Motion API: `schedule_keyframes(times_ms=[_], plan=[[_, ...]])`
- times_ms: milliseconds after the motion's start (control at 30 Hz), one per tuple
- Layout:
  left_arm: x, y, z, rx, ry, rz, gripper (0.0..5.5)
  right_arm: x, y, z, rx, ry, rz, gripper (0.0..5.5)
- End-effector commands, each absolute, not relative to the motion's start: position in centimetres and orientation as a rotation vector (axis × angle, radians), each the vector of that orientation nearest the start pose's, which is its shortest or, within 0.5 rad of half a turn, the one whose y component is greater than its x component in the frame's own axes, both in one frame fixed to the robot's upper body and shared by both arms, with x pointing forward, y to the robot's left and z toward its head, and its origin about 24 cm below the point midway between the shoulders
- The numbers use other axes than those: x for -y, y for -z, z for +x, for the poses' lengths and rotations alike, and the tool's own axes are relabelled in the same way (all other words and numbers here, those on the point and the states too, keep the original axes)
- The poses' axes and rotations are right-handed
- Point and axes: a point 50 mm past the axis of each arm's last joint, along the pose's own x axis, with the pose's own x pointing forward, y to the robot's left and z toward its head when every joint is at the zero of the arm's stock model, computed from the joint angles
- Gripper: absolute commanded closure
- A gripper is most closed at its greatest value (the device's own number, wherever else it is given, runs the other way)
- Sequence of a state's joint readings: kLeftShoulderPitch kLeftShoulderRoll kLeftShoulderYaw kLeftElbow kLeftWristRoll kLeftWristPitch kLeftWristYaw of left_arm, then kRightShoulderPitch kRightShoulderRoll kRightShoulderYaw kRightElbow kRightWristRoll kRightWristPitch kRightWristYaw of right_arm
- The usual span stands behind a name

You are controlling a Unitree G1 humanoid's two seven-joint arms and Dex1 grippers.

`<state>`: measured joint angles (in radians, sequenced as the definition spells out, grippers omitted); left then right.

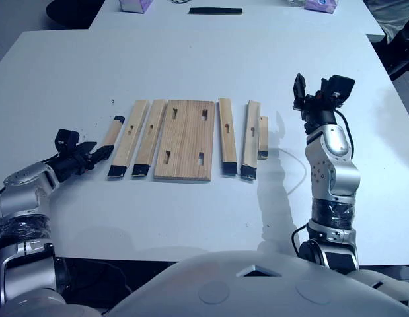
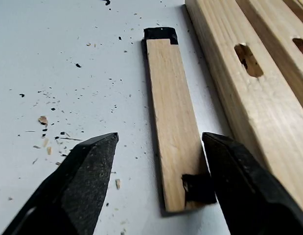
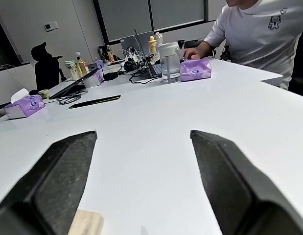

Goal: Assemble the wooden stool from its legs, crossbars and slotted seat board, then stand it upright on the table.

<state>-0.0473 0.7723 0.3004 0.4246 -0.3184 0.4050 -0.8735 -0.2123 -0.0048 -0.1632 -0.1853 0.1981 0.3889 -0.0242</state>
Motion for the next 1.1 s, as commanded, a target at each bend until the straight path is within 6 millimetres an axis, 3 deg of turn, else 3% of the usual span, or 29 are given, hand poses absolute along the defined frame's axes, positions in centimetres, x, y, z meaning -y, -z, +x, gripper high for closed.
schedule_keyframes(times_ms=[33,433,600,700,767,800,867,900,1000,1033,1100], plan=[[-36.0,-4.0,20.2,-0.723,0.346,0.001,2.32,17.1,-10.4,28.5,0.021,0.07,0.239,1.96],[-35.0,-3.4,20.7,-0.776,0.418,0.094,4.09,17.3,-10.1,28.3,0.022,0.122,0.261,1.96],[-35.0,-4.0,21.3,-0.736,0.424,0.123,4.19,17.8,-10.1,28.4,0.036,0.154,0.266,1.96],[-35.5,-5.8,22.6,-0.59,0.361,0.034,4.19,18.0,-10.8,28.8,0.067,0.148,0.287,1.96],[-36.1,-8.4,24.2,-0.426,0.282,-0.066,4.19,18.1,-11.6,29.3,0.101,0.118,0.312,1.96],[-35.9,-10.5,25.5,-0.304,0.259,-0.128,4.19,18.3,-12.3,29.7,0.123,0.108,0.33,1.96],[-33.9,-15.3,28.2,-0.018,0.287,-0.314,4.19,18.5,-13.8,30.6,0.167,0.049,0.354,1.96],[-31.9,-17.0,29.2,0.091,0.346,-0.439,4.19,18.0,-14.6,31.2,0.18,-0.027,0.373,1.96],[-22.3,-19.0,30.1,0.168,0.744,-0.628,4.19,15.3,-17.9,32.5,0.225,-0.33,0.34,1.96],[-20.2,-19.6,29.7,0.187,0.841,-0.66,4.19,14.0,-19.2,33.0,0.222,-0.475,0.359,1.96],[-18.1,-21.1,29.4,0.227,0.955,-0.724,4.19,12.6,-21.5,33.2,0.217,-0.706,0.384,1.96]])
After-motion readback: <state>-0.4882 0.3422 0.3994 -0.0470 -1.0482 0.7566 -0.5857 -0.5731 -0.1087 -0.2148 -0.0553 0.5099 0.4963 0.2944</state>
